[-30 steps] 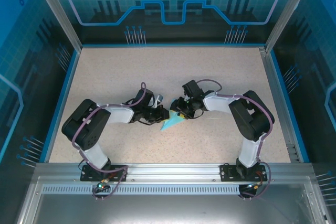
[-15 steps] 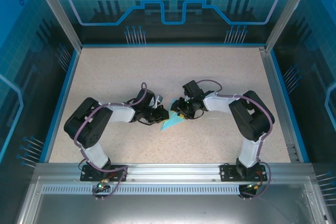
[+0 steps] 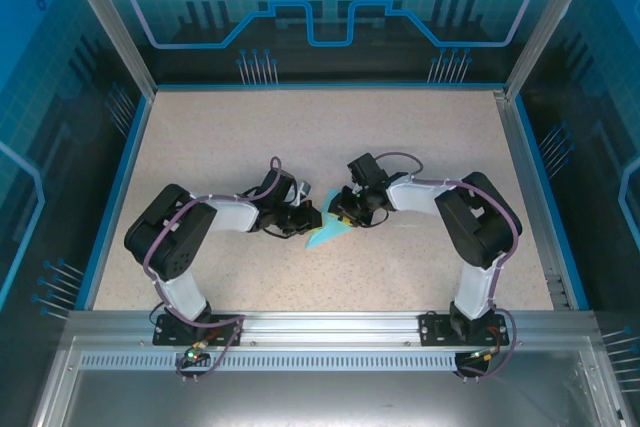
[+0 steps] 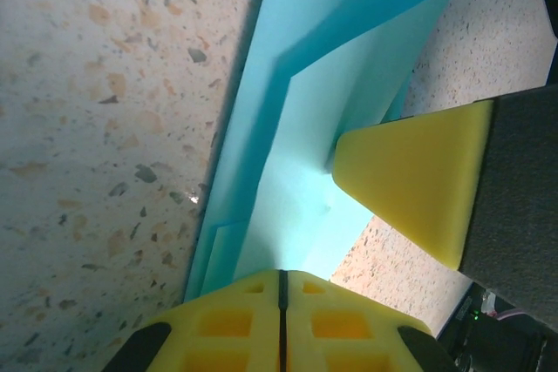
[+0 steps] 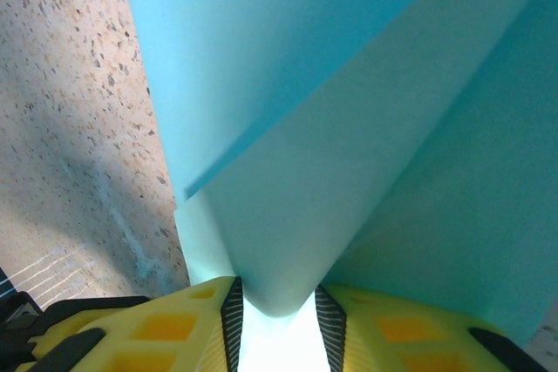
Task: Fold a paper plane with a square sheet of paper (pick it up from the middle)
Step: Fourth fold the wing at the center of the table.
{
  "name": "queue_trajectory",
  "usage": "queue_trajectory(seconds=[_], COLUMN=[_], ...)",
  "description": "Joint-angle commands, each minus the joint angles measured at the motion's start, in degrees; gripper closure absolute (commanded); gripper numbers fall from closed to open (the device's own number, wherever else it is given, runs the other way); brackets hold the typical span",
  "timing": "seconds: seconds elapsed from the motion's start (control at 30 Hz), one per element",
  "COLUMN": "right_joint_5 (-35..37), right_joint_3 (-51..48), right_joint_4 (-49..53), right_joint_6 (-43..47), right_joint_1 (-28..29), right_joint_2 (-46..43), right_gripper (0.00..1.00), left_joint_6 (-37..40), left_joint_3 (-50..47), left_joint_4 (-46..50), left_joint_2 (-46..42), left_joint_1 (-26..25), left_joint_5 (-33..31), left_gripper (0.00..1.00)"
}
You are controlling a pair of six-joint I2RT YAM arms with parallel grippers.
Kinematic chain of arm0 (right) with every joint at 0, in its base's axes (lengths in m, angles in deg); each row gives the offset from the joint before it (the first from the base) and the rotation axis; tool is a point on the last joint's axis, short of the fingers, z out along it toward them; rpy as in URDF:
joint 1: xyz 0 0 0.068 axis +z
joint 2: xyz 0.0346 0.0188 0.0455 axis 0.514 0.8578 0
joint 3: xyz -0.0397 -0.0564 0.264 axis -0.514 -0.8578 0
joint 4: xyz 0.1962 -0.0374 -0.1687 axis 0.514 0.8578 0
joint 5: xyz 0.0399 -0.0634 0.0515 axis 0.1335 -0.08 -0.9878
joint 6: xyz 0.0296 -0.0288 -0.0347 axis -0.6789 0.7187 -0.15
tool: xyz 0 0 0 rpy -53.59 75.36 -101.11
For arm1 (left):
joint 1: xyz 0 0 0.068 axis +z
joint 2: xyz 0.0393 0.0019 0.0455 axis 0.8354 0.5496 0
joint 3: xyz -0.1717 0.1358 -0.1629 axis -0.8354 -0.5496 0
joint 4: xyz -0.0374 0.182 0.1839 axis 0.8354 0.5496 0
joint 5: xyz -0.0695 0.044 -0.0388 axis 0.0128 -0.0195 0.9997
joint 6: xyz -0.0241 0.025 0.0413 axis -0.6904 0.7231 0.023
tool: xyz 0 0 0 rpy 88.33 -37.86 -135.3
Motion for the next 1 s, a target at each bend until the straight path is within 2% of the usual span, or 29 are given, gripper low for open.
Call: queue_trajectory(seconds=[0.0,0.33,0.97], right_joint_5=[7.0,6.65,6.43], right_joint_3=[-3.47,-2.17,-1.69], right_joint_4=[11.25,13.39,14.68], right_joint_6=[-0.69,-0.52,-0.33], right_joint_1=[-0.54,-0.6,-0.8], right_joint_2=[6.67,8.21,10.02], right_gripper=[0.67,0.68,0.75], left_joint_6=[1.63,2.09,2.55], left_joint_3=[1.27,1.94,2.14], left_joint_4=[2.89,4.98,4.99], left_joint_2=[0.72,0.76,0.99], left_joint_1=[-0.2,-0.2,-0.17], left_joint_5=[-1.43,-3.61,-2.02], left_gripper=[0.92,0.93,0.92])
